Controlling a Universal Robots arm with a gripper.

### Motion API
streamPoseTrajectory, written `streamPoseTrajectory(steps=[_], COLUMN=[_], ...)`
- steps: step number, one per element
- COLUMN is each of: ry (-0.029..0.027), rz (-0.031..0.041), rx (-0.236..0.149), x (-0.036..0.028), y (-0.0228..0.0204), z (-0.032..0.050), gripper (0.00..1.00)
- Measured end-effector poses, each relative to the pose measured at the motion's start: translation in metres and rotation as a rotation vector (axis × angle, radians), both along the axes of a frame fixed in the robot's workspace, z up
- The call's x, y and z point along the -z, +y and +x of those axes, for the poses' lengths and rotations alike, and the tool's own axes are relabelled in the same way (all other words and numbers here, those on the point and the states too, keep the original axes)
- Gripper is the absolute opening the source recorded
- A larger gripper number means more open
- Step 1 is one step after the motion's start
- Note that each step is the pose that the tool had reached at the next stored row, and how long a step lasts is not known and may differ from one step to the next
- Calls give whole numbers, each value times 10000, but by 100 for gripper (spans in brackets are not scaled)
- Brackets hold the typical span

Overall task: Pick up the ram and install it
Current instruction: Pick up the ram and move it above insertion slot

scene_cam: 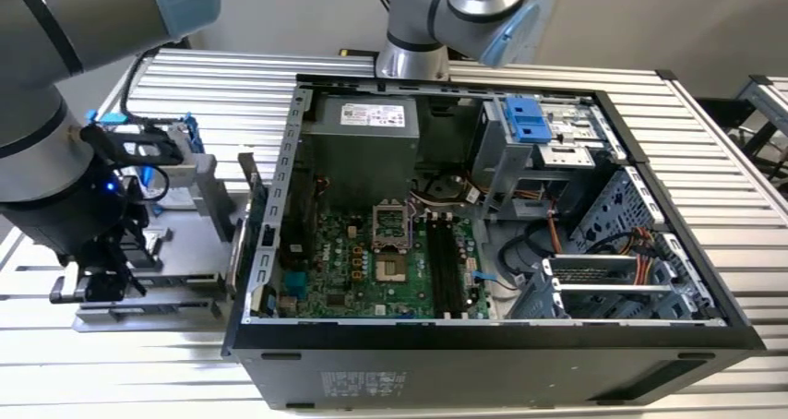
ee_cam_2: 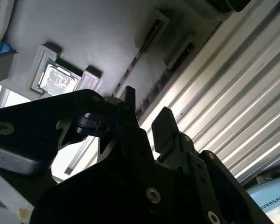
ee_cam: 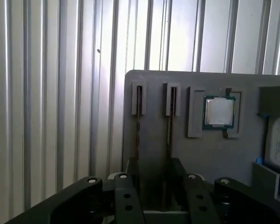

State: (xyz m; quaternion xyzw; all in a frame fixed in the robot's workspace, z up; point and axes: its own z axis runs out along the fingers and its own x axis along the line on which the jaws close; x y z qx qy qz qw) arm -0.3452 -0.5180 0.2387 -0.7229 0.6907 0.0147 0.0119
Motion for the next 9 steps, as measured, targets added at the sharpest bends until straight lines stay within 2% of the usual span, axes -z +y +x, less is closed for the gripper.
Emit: streamPoseTrajectory(steps=[9], ry=[1], rz=[-1], rx=[9], x=[147], y=[-19], z=[0], gripper=[100])
